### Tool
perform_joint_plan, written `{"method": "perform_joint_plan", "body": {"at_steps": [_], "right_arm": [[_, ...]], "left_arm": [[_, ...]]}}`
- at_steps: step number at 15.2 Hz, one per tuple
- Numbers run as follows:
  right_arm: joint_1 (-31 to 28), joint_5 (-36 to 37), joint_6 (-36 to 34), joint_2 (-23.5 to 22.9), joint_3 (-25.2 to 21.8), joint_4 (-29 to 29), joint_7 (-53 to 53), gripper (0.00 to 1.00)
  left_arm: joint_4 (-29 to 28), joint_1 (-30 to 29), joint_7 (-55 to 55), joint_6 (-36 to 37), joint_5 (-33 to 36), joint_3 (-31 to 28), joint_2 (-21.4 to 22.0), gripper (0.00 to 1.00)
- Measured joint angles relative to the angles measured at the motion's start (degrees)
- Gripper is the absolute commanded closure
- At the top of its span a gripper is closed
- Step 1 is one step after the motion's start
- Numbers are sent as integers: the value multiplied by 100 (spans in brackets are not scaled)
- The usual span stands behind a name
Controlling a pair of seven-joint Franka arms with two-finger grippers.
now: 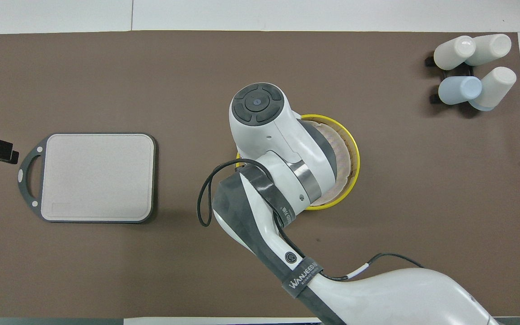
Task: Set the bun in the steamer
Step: 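Lower the yellow lid onto the steamer with the right gripper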
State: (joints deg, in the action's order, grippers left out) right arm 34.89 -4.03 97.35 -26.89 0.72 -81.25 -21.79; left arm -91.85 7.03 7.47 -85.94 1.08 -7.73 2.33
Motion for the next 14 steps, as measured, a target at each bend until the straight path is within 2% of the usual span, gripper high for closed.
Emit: {"method": "perform_joint_plan", "body": {"at_steps": [6,14], "right_arm": [[300,92,-57,-664,-13,683,-458,100],[400,100,-144,-1135,-52,1430,-543,100]], "left_arm": [[0,6,0,-7,-12,20,0,0],[0,5,0,-10,-15,17,-6,0]]}}
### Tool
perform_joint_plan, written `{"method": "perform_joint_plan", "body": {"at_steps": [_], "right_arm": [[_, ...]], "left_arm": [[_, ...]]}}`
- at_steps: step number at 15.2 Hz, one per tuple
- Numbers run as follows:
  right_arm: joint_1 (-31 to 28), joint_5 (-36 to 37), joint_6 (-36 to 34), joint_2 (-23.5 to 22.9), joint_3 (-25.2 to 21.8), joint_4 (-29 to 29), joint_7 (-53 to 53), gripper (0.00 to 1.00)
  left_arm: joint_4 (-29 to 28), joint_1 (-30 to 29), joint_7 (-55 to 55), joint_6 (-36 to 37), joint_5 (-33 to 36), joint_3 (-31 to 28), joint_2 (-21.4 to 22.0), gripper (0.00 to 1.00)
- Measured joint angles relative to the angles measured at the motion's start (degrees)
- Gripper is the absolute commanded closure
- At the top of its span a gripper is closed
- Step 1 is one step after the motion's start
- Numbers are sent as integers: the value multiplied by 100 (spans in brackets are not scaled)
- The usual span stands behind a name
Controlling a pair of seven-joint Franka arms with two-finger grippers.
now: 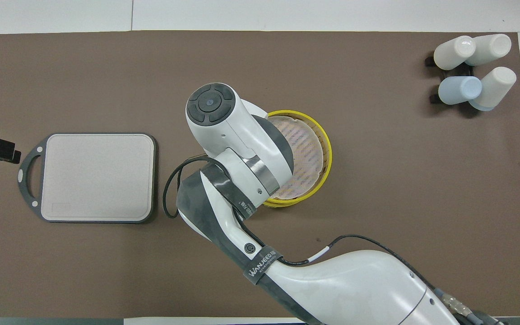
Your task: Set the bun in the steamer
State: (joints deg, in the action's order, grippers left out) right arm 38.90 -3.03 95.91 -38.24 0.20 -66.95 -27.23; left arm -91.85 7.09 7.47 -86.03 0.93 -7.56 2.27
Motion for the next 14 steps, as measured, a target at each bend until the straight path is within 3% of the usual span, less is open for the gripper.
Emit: {"method": "perform_joint_plan", "body": {"at_steps": [14], "right_arm": [[67,1,0,-136,-49,169,-190,100]], "left_arm": [[-17,-4,1,-11,0,-13,-5,0]]}}
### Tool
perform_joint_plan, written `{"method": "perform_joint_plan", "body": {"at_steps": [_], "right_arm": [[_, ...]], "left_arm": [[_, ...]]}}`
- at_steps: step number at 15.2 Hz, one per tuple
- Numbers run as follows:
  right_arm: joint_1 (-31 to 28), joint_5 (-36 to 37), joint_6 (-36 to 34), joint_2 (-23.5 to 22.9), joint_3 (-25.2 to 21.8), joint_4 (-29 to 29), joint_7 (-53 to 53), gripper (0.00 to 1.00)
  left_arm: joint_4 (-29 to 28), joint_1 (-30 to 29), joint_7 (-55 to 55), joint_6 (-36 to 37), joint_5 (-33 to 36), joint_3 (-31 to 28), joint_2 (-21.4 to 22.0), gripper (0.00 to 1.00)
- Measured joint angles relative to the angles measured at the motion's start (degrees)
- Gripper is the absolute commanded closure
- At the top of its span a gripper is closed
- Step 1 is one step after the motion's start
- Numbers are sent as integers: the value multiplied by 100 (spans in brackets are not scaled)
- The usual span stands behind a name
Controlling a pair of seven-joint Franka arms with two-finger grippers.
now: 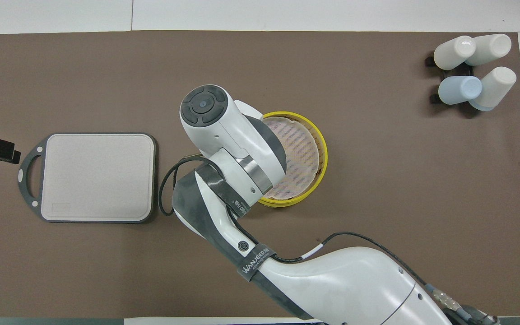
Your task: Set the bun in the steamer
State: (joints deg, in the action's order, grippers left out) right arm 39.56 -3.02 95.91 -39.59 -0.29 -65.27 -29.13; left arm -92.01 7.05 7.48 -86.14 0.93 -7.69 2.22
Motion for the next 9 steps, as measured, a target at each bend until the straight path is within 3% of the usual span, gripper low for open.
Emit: {"method": "perform_joint_plan", "body": {"at_steps": [9], "right_arm": [[4,-87,204,-1,6,7,-115,100]], "left_arm": [[0,5,0,-8,-4,17,-1,0]]}}
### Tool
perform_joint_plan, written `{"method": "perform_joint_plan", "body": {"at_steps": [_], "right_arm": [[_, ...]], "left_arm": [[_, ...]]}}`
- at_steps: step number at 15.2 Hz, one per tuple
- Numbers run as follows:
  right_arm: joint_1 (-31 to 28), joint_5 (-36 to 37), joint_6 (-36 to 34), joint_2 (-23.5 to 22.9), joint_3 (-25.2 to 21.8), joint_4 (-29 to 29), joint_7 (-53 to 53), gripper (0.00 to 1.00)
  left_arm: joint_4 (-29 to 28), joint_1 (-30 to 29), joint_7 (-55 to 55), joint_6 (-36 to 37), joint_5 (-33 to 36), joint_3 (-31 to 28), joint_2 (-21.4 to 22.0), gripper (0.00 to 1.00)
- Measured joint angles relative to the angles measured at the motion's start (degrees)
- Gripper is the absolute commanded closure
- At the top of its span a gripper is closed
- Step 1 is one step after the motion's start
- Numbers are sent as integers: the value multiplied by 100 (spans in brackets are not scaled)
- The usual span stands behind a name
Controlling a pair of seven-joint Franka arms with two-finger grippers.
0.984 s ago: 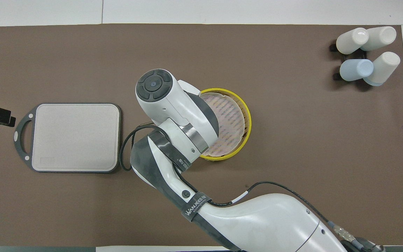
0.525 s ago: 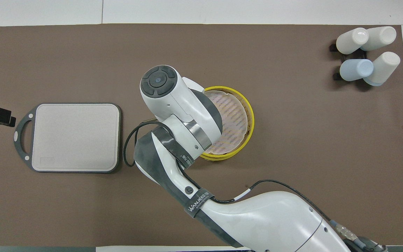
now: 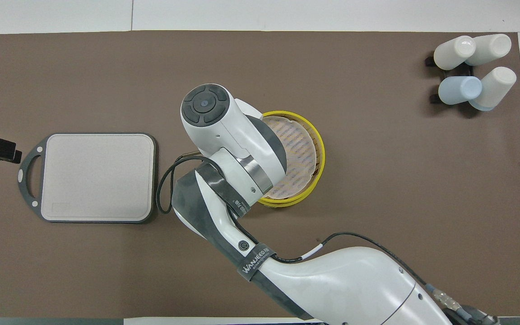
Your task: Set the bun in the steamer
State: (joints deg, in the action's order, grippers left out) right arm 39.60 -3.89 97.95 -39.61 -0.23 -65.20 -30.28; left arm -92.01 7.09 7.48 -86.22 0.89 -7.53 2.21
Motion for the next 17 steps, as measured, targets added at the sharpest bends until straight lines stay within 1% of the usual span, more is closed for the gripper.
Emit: {"method": "perform_joint_plan", "body": {"at_steps": [17], "right_arm": [[-19,-40,22,-2,2,-120,-30,100]], "left_arm": [[-13,-4,4,-1,0,-11,0,0]]}}
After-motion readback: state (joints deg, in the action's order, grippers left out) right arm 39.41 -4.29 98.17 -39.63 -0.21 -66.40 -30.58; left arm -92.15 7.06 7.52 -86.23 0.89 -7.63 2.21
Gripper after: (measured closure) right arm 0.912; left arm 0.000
